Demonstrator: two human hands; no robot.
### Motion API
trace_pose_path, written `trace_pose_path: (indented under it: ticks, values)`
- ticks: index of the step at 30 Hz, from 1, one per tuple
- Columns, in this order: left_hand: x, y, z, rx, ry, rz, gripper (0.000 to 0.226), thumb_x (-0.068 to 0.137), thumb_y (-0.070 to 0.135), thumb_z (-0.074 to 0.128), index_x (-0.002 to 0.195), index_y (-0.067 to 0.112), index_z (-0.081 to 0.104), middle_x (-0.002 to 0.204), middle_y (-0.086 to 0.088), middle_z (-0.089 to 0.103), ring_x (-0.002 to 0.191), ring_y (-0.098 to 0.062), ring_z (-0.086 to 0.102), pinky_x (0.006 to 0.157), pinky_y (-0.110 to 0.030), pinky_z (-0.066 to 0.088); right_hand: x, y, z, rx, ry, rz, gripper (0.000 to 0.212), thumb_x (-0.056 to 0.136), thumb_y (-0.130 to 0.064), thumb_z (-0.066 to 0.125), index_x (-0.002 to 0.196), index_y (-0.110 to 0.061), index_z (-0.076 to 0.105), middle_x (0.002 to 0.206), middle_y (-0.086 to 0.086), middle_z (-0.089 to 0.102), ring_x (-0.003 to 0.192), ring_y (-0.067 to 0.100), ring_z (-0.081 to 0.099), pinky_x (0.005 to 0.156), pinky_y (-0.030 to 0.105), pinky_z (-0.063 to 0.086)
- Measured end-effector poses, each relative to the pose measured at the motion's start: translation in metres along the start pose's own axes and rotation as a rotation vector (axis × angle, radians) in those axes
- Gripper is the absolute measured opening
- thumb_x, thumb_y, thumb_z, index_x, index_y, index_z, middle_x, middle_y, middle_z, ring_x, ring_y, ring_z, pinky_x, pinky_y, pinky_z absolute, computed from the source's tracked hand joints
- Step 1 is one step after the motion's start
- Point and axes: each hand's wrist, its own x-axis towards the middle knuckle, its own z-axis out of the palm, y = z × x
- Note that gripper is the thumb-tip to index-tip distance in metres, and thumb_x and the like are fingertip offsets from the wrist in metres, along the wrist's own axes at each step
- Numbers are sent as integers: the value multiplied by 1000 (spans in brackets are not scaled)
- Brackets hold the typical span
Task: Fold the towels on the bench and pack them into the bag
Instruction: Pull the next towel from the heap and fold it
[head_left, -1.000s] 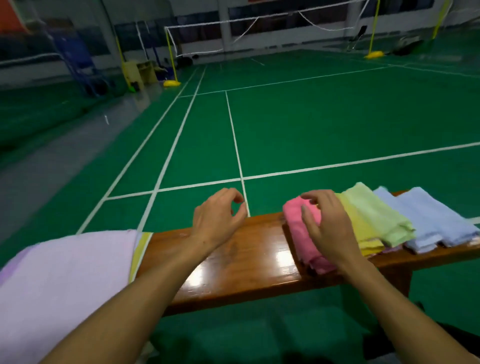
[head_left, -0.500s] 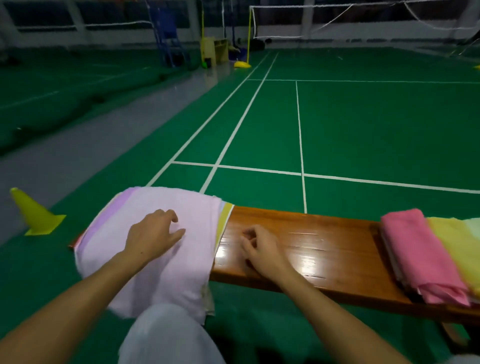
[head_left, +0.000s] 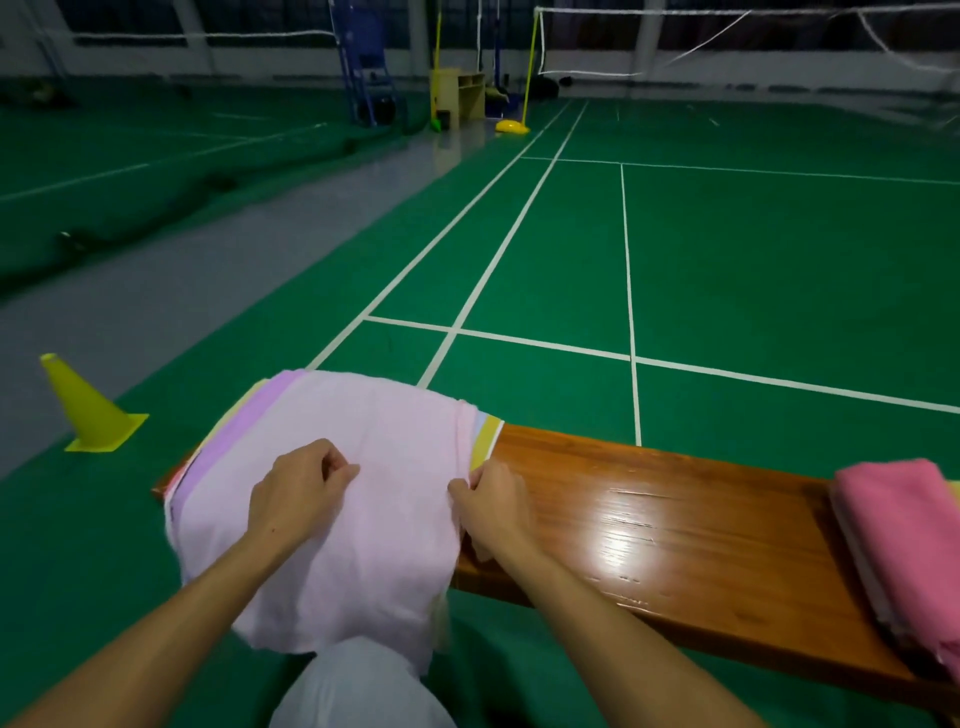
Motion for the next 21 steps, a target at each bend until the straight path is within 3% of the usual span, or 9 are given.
trace_pose_path:
  ticks: [4, 8, 11, 14, 16, 19, 21]
  values:
    - [-4, 13, -15, -96, 64, 40, 20, 97, 44, 71, 83, 32, 63, 86, 18, 68, 77, -9, 63, 72, -39, 56, -6, -5, -19, 262, 8, -29, 13, 104, -27, 53, 94, -20, 50, 89, 0, 61, 74, 13, 55, 61, 30, 44]
    - [-12, 44, -30, -116, 96, 134, 17, 100, 42, 68, 88, 30, 64, 87, 17, 67, 79, -10, 64, 68, -35, 53, -12, 0, -34, 561, 78, 50, 13, 107, -30, 48, 112, -19, 53, 101, 1, 65, 87, 15, 59, 74, 33, 51]
    - [-20, 78, -32, -91, 74, 222, 22, 104, 43, 61, 91, 26, 62, 85, 14, 66, 77, -10, 62, 63, -31, 46, -17, 10, -54, 658, 188, 41, 16, 109, -32, 46, 116, -19, 51, 100, -2, 64, 91, 17, 61, 75, 35, 51]
    - [-32, 126, -19, -174, -43, 299, 29, 108, 40, 52, 87, 19, 55, 82, 3, 63, 74, -16, 57, 64, -34, 43, -18, 28, -95, 761, 321, 4, 17, 111, -29, 47, 120, -15, 51, 99, -4, 63, 86, 12, 60, 68, 26, 46]
    - [-43, 156, -6, -279, -151, 329, 30, 109, 40, 50, 90, 18, 54, 88, 1, 64, 80, -19, 58, 72, -37, 47, -16, 47, -127, 757, 395, -10, 20, 110, -29, 49, 121, -12, 52, 96, -1, 64, 81, 13, 59, 65, 24, 45]
    - [-54, 181, 31, -262, -371, 366, 30, 107, 51, 49, 113, 23, 59, 120, 8, 67, 111, -15, 62, 96, -36, 49, -14, 88, -173, 691, 451, -21, 18, 110, -28, 50, 118, -12, 54, 94, -2, 64, 80, 9, 59, 63, 17, 44]
    - [-63, 185, 66, -90, -508, 460, 55, 96, 66, 44, 137, 31, 56, 144, 8, 60, 135, -18, 56, 111, -34, 43, -14, 122, -196, 570, 429, 6, 17, 109, -29, 50, 114, -14, 55, 94, -2, 65, 82, 11, 59, 63, 19, 42]
